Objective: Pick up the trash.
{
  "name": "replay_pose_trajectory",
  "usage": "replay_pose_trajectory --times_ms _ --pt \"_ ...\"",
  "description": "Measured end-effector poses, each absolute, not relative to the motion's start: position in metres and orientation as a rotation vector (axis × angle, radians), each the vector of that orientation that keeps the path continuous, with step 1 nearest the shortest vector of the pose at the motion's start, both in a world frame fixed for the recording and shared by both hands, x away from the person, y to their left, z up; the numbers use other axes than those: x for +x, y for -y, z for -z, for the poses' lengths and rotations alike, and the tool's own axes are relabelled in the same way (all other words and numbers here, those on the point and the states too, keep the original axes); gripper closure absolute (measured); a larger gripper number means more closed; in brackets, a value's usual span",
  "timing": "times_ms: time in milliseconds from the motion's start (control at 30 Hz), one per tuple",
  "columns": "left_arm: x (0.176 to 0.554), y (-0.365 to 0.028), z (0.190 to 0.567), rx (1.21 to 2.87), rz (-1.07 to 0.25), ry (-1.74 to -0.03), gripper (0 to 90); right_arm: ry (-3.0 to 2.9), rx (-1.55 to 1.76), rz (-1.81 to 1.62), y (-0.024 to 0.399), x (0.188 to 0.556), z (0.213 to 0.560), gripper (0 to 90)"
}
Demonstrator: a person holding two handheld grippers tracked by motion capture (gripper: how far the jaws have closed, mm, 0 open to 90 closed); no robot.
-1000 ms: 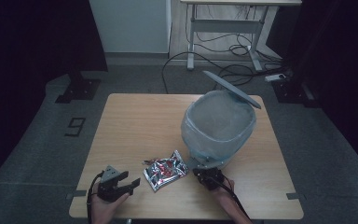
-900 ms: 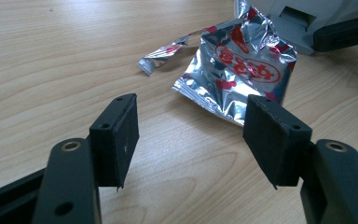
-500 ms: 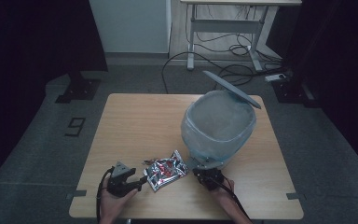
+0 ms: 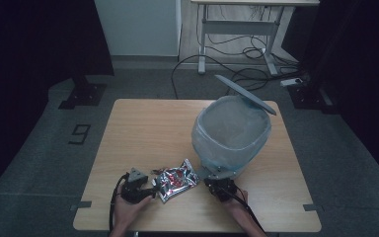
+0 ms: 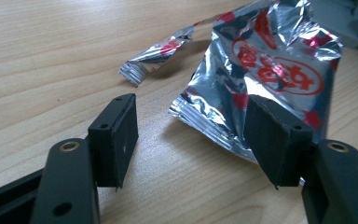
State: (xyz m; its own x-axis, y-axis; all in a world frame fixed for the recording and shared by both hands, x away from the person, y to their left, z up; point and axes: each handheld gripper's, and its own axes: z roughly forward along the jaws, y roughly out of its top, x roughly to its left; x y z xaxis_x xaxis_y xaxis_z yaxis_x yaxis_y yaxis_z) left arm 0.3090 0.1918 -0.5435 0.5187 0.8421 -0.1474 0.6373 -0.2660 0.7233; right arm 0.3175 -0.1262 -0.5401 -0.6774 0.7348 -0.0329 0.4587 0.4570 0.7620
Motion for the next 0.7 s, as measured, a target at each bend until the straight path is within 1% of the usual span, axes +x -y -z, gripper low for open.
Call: replay_pose_trajectory --times_ms 133,233,300,367,500,533,633,700 --pt "0.313 -0.187 0.546 2.003 -0.354 -1.201 38.0 -2.351 1.005 -1.064 0.126 0.317 0.540 90.0" --pt "0.315 -0.182 0.546 2.022 -0.386 -1.190 41.8 -2.351 1.004 -1.065 0.126 0.317 0.540 90.0" --pt "0.313 -0.179 0.546 2.045 -0.412 -1.174 47.3 -2.351 1.007 -1.065 0.126 0.317 0.540 90.0" --pt "0.311 -0.177 0.546 2.062 -0.444 -1.165 54.8 -2.351 1.005 -1.064 0.126 0.317 0.540 90.0" --pt "0.310 -0.177 0.546 2.074 -0.461 -1.154 64.8 -2.350 1.005 -1.063 0.126 0.317 0.540 90.0" --pt "0.310 -0.177 0.546 2.073 -0.459 -1.151 68.5 -2.350 1.004 -1.063 0.126 0.317 0.540 90.0" --pt "0.309 -0.176 0.546 2.080 -0.463 -1.143 75.8 -2.352 1.001 -1.063 0.126 0.317 0.540 90.0" --pt "0.309 -0.175 0.546 2.080 -0.468 -1.148 76.8 -2.352 1.002 -1.064 0.126 0.317 0.540 90.0"
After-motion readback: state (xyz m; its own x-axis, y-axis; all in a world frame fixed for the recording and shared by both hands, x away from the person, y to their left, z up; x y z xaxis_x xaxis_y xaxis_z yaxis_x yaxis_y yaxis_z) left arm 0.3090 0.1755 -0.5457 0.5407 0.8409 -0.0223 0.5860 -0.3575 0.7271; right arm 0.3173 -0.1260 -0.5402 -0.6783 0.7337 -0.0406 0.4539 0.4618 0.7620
